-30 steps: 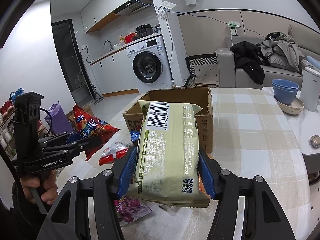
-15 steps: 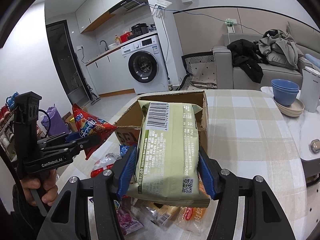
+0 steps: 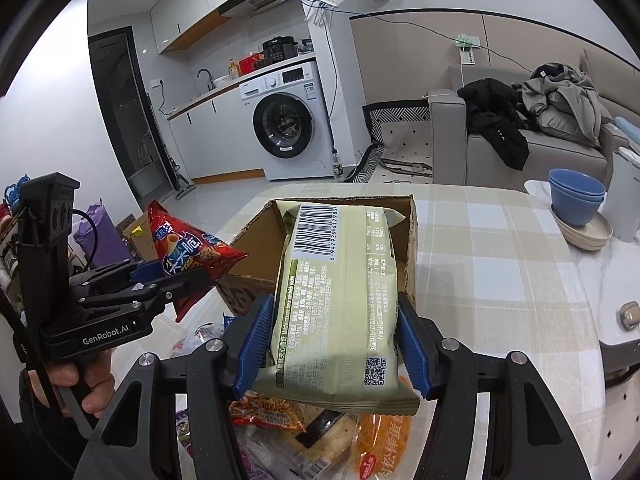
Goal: Organize snacks
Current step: 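Lift both held bags and carry them over the open cardboard box, then open both grippers to drop the wafer pack and chip bag into the box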
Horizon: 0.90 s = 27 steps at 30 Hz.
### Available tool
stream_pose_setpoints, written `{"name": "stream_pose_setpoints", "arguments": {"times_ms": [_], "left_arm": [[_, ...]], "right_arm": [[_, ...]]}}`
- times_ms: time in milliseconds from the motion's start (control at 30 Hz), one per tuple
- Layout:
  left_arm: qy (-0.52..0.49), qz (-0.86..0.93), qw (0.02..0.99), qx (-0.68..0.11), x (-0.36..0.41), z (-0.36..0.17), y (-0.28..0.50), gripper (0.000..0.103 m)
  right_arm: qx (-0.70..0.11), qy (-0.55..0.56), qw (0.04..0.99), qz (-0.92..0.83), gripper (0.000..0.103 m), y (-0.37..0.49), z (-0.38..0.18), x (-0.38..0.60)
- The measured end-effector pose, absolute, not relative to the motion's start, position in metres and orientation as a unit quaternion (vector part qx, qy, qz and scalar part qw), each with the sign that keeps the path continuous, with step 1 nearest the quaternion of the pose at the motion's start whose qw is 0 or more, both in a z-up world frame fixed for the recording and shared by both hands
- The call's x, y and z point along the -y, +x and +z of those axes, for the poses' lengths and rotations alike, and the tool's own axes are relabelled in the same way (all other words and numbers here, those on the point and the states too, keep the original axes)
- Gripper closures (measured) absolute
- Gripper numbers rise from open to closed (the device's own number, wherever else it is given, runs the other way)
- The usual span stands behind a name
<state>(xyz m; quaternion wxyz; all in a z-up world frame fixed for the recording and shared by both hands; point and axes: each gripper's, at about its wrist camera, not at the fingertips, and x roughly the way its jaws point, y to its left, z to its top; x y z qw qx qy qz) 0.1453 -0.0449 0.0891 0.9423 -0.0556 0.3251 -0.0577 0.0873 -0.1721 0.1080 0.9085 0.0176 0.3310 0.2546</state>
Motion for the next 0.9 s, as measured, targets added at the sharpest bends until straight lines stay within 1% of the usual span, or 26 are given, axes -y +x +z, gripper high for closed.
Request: {"name": "stream_pose_setpoints", "arguments": {"times_ms": [700, 833, 900], "left_arm": [[-0.07, -0.05, 0.937, -0.34, 0.04, 0.079, 0.217, 0.059], [-0.066, -0.047, 0.935, -0.345, 0.041, 0.074, 0.226, 0.059], [-0.063, -0.047, 0.932, -0.354, 0.043, 0.071, 0.229, 0.057]], "right_arm": [[-0.358, -0.002, 0.898, 0.254, 0.043, 0.147, 0.098, 0.154], [-0.362, -0.004, 0.899, 0.247, 0.041, 0.154, 0.096, 0.153], [-0.361, -0.005, 0.902, 0.236, 0.036, 0.156, 0.096, 0.154]]}}
